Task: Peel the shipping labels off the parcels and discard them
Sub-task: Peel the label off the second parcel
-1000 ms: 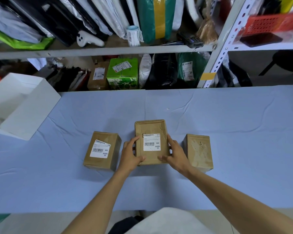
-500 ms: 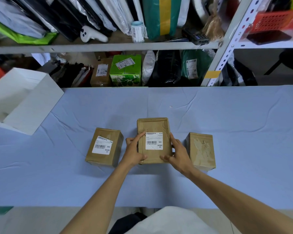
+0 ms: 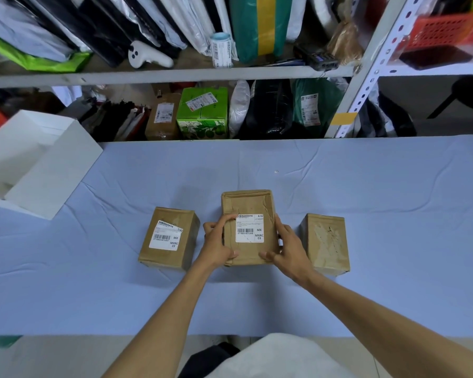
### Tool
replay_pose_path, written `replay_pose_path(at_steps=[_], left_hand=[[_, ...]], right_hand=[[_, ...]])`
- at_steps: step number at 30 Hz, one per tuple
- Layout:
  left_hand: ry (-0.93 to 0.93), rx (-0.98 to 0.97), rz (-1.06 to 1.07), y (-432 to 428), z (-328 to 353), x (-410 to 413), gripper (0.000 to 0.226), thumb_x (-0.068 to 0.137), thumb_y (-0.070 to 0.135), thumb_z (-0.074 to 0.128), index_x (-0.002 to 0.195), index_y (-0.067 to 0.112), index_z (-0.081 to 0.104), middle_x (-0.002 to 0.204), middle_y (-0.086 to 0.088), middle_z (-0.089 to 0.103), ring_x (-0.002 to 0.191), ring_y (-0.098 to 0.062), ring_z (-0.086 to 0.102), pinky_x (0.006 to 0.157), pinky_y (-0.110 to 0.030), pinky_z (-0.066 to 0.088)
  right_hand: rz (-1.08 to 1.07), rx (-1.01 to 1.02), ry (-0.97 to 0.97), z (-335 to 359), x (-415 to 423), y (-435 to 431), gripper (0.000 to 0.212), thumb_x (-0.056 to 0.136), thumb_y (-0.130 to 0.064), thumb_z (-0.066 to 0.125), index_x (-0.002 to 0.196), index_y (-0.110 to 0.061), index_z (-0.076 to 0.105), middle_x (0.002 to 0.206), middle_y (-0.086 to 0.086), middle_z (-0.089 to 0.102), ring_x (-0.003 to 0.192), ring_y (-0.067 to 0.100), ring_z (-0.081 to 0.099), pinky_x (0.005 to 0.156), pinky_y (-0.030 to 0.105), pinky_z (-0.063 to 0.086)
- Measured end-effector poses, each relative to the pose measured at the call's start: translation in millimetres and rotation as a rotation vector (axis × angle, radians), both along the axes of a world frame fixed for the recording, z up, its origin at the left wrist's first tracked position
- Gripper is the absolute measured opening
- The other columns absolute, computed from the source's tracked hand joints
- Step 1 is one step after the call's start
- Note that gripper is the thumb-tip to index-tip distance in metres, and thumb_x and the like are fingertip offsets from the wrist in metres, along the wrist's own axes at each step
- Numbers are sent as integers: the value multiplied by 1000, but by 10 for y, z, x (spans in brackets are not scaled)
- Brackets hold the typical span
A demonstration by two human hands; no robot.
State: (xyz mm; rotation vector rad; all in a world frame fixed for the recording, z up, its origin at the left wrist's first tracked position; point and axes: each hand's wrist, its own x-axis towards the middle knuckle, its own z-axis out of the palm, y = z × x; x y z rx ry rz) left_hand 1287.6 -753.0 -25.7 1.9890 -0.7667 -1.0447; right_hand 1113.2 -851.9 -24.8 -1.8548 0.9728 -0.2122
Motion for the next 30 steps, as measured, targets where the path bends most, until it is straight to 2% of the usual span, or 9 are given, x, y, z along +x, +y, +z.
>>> replay_pose_path(at_steps=[5, 8, 10, 12, 14, 17, 19, 25, 30], left_hand=[[-10, 21, -25, -2, -4, 17, 72, 65, -14, 73, 107, 42, 54, 119, -3, 28, 117, -23, 47, 70, -11, 51], [32, -25, 10, 20, 14, 47, 70, 68, -12, 72, 114, 37, 54, 124, -6, 31, 115, -20, 47, 68, -7, 50], [16, -81, 81, 5, 24, 46, 61, 73, -4, 73, 117, 34, 54, 125, -6, 35, 113, -15, 46, 84, -9, 45], [-70, -139, 153, -48, 20, 37, 47, 77, 7, 75, 112, 34, 58, 122, -4, 40, 116, -16, 45, 103, -25, 39], [-140, -168, 187, -113, 9, 28, 36, 77, 15, 76, 105, 32, 62, 119, -2, 43, 117, -14, 45, 108, -28, 35], [-179, -183, 227, -198, 35, 20, 24, 77, 15, 77, 98, 24, 67, 115, 0, 43, 112, -11, 45, 101, -16, 32], [-192, -185, 245, -241, 34, 20, 19, 77, 13, 77, 92, 21, 69, 114, -2, 45, 109, -10, 46, 98, -15, 33], [-262, -208, 314, -317, -40, -6, 12, 75, 17, 79, 83, 22, 71, 110, -4, 53, 100, -5, 46, 84, 3, 30], [-312, -171, 328, -347, -7, -59, 9, 78, 18, 77, 81, 21, 70, 109, -3, 50, 105, -17, 52, 92, -19, 36]], right_hand=[[-2, -6, 8, -4, 6, -10, 102, 75, -18, 76, 153, -27, 11, 131, 1, 45, 117, 17, 47, 98, 42, 49], [-4, -1, 21, 8, 18, -24, 102, 75, -19, 76, 153, -30, 10, 130, 1, 45, 117, 16, 47, 98, 41, 48], [10, -6, 31, 19, 22, -15, 102, 76, -19, 75, 153, -30, 8, 133, 2, 43, 118, 16, 46, 100, 40, 47], [27, -15, 43, 24, 19, 0, 102, 78, -17, 74, 153, -27, 7, 136, 3, 40, 120, 16, 44, 101, 39, 46], [32, -16, 48, 19, 16, 8, 103, 78, -17, 74, 154, -26, 5, 138, 3, 38, 122, 16, 42, 102, 38, 45], [28, -13, 55, 19, 17, 4, 103, 78, -16, 74, 154, -26, 5, 138, 3, 38, 123, 16, 41, 103, 39, 44], [22, -13, 57, 17, 16, 8, 103, 78, -16, 74, 154, -26, 5, 139, 2, 37, 124, 16, 41, 103, 39, 44], [20, -12, 55, 27, 12, 5, 102, 78, -15, 74, 153, -27, 6, 138, 0, 38, 123, 15, 41, 104, 38, 44], [16, -14, 50, 30, 9, 2, 102, 77, -16, 75, 153, -26, 7, 135, 0, 39, 120, 15, 43, 101, 37, 45]])
